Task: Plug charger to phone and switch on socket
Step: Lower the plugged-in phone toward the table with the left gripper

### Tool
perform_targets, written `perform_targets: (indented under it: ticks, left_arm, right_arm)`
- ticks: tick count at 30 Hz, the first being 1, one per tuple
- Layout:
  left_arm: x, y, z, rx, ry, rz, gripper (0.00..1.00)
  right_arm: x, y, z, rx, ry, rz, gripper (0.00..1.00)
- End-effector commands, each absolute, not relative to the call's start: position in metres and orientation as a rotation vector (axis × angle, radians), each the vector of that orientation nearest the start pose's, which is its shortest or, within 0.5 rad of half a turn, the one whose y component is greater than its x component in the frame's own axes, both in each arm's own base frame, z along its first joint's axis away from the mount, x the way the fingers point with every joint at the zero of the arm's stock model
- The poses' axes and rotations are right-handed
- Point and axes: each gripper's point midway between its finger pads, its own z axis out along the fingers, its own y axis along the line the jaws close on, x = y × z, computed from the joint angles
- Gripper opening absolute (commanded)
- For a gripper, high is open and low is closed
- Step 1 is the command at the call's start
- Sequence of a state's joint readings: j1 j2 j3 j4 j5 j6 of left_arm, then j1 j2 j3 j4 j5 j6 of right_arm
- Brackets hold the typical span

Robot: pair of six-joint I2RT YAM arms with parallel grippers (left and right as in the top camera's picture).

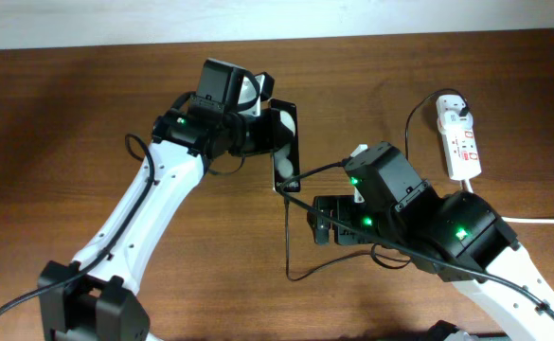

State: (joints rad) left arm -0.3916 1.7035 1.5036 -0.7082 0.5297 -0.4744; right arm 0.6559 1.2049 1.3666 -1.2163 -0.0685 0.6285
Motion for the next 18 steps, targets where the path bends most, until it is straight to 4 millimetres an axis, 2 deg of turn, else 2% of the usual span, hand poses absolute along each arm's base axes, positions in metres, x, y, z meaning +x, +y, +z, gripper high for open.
perform_targets:
  ticks: [1, 7, 11, 15, 18]
  left_arm:
    - [0.385, -0.251, 0.192, 0.200, 2.601, -0.967, 0.00]
    - [0.395, -0.256, 0.143, 0.182, 2.700, -0.991, 0.00]
    - [0.410, -0.263, 0.135, 0.192, 2.651, -1.110, 0.00]
    - [0.428, -0.247, 0.117, 0.076, 2.668, -1.123, 0.00]
    - [0.434, -0.244, 0.105, 0.079, 2.668, -1.109, 0.00]
  right_arm:
    - [0.216, 0.175, 0.253, -0.051, 2.689, 0.494, 0.99]
    - [0.216, 0.176, 0.253, -0.051, 2.688, 0.495, 0.99]
    - [0.216, 0.176, 0.253, -0.051, 2.688, 0.495, 0.99]
    - [0.216, 0.176, 0.253, -0.051, 2.688, 0.495, 0.99]
    - [0.216, 0.176, 0.253, -0.051, 2.688, 0.495, 0.99]
